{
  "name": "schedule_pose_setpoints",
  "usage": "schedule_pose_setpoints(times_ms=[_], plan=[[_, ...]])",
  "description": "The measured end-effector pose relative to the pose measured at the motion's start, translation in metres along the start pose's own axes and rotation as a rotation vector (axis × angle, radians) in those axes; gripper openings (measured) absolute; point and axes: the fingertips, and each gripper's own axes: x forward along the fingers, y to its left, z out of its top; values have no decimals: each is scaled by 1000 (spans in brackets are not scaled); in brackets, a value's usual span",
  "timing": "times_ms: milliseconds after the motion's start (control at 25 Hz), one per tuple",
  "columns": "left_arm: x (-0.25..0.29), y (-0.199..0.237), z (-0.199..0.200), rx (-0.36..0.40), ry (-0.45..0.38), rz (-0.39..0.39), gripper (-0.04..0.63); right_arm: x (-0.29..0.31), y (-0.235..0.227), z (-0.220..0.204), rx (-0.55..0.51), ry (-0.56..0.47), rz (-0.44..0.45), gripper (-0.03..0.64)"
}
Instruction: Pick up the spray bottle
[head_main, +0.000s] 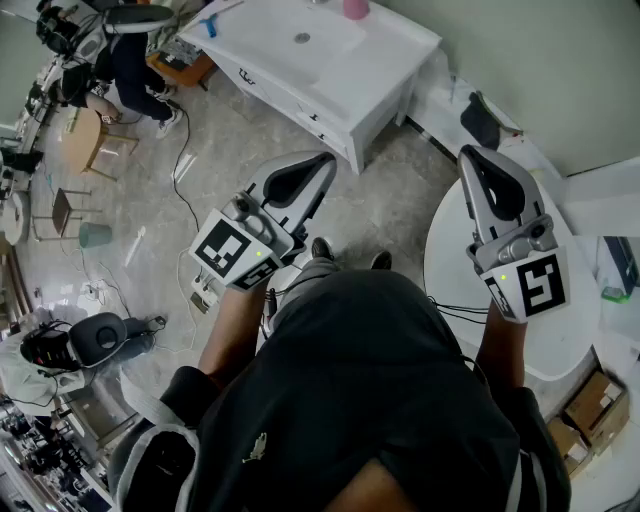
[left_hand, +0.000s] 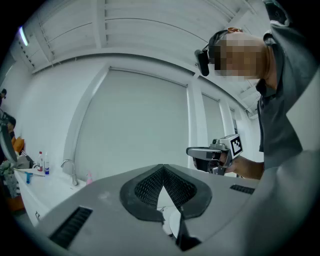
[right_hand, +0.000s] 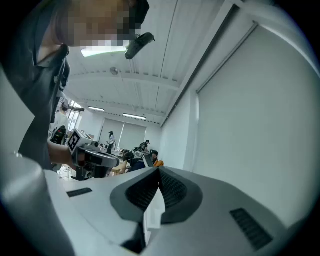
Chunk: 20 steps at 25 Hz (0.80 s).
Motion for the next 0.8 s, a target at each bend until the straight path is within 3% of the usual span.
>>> schedule_pose_setpoints(times_ms=[200,800], plan=[[0,10,11,15,-40,-27,5,18,0,-7,-4,12,5,9],[-30,115,9,55,17,-125,5,100,-1,3,37,31,-165,9]])
